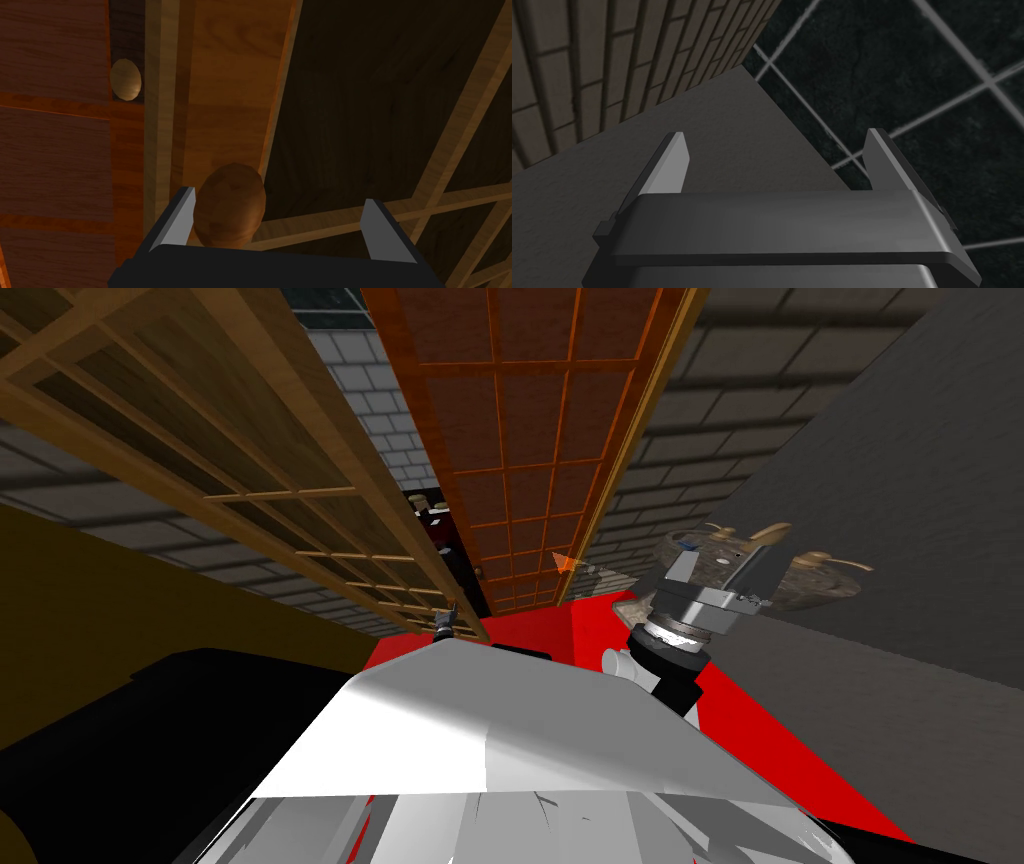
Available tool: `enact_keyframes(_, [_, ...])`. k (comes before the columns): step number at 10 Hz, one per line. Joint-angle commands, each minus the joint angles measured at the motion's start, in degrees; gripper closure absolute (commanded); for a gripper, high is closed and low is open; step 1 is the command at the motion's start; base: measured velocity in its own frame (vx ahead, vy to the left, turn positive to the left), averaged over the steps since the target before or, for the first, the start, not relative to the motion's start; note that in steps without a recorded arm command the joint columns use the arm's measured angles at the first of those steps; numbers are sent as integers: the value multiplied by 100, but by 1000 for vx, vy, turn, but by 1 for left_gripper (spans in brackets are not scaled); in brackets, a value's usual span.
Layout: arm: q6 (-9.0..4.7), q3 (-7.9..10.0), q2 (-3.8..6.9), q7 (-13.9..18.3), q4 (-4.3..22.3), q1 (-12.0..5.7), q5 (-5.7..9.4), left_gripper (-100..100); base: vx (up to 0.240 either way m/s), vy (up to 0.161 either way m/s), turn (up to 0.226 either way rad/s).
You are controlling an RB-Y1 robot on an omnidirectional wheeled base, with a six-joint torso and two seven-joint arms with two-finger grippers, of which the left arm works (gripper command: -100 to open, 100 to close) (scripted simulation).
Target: Pull the door open
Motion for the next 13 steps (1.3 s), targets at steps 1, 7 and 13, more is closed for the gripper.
enact_keyframes(1, [217, 80, 63, 63, -243, 286, 32, 100, -6, 12, -6])
enact_keyframes(7, [217, 80, 63, 63, -243, 293, 32, 100, 2, -1, -2])
enact_keyframes(13, [-30, -112, 7, 766, -146, 130, 54, 100, -23, 1, -43])
